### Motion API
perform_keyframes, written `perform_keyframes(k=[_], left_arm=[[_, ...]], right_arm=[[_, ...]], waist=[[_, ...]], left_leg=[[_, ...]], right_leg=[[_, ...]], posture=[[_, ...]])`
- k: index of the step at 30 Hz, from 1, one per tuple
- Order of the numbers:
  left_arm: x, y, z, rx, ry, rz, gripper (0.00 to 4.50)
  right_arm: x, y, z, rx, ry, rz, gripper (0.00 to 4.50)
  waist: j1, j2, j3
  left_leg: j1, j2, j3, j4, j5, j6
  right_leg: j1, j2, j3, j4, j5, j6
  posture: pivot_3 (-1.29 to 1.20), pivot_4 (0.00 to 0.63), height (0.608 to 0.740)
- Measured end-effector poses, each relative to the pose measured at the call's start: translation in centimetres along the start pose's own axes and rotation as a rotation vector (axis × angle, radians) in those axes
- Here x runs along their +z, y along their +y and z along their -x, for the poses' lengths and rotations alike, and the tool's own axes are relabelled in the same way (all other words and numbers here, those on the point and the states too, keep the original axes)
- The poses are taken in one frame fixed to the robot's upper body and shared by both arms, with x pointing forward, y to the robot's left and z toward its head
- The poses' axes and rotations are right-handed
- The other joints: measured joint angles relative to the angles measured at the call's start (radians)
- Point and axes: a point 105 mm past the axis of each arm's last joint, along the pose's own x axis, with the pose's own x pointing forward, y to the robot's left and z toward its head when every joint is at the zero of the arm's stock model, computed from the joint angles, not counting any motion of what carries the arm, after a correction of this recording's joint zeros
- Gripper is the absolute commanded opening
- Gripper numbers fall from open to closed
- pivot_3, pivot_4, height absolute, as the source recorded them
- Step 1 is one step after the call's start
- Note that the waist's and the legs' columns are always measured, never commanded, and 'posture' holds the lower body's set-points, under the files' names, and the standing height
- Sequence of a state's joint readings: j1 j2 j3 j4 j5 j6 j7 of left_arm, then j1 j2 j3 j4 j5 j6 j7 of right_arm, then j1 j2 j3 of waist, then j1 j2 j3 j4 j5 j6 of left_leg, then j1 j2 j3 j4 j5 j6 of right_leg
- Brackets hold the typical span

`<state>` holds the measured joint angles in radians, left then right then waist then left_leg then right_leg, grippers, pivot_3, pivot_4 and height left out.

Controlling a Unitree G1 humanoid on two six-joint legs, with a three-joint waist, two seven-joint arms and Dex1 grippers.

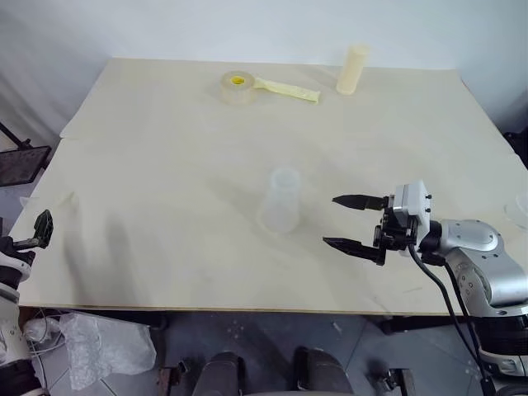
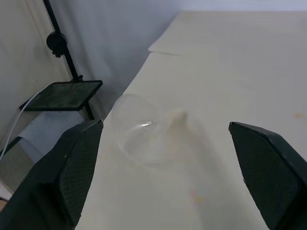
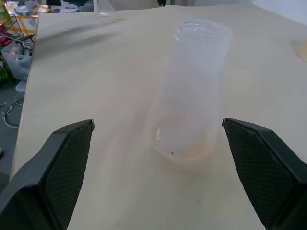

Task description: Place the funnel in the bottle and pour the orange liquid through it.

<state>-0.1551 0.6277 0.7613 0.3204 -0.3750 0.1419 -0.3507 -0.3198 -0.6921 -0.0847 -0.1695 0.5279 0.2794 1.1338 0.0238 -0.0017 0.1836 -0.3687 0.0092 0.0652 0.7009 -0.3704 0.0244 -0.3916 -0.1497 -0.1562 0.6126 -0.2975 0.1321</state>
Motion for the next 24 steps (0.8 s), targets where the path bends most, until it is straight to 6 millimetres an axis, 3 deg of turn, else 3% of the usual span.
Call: perform_keyframes(k=[5,11,15,21,24], left_arm=[[-1.0,-0.1,-2.4,-0.024,0.03,0.039,4.47],[-2.0,-1.7,-4.4,-0.083,0.06,0.065,4.47],[-2.0,-2.5,-4.9,-0.125,0.054,0.064,3.64],[-2.4,-2.8,-4.9,-0.142,0.079,0.105,1.74],[-1.6,-3.1,-4.6,-0.182,0.053,0.118,0.79]], right_arm=[[0.1,-0.1,0.0,-0.001,0.0,0.004,4.5],[0.2,-0.2,0.0,-0.006,0.007,0.022,4.5],[0.1,-0.2,0.0,-0.009,0.01,0.028,4.5],[0.1,-0.3,0.0,-0.013,0.014,0.034,4.5],[0.1,-0.3,0.0,-0.016,0.018,0.036,4.5]], waist=[[0.001,-0.002,-0.001],[-0.003,-0.002,-0.001],[-0.004,-0.002,-0.001],[-0.006,-0.002,-0.001],[-0.006,-0.002,-0.001]], left_leg=[[0.0,-0.003,0.001,0.0,0.0,0.0],[0.0,-0.003,0.001,0.0,0.0,0.0],[0.0,-0.003,0.001,0.0,0.0,0.0],[0.0,-0.003,0.0,0.0,0.0,0.0],[0.0,-0.003,0.0,0.0,0.0,0.0]], right_leg=[[0.0,0.0,-0.001,0.0,0.0,0.0],[0.0,0.0,-0.001,0.002,0.0,0.0],[-0.001,0.0,-0.001,0.004,0.0,0.0],[-0.001,-0.001,-0.001,0.005,0.0,0.0],[-0.001,-0.001,-0.001,0.005,0.0,0.0]], posture=[[0.0,0.15,0.74],[0.0,0.15,0.74],[0.0,0.15,0.74],[0.0,0.15,0.74],[0.0,0.15,0.74]])
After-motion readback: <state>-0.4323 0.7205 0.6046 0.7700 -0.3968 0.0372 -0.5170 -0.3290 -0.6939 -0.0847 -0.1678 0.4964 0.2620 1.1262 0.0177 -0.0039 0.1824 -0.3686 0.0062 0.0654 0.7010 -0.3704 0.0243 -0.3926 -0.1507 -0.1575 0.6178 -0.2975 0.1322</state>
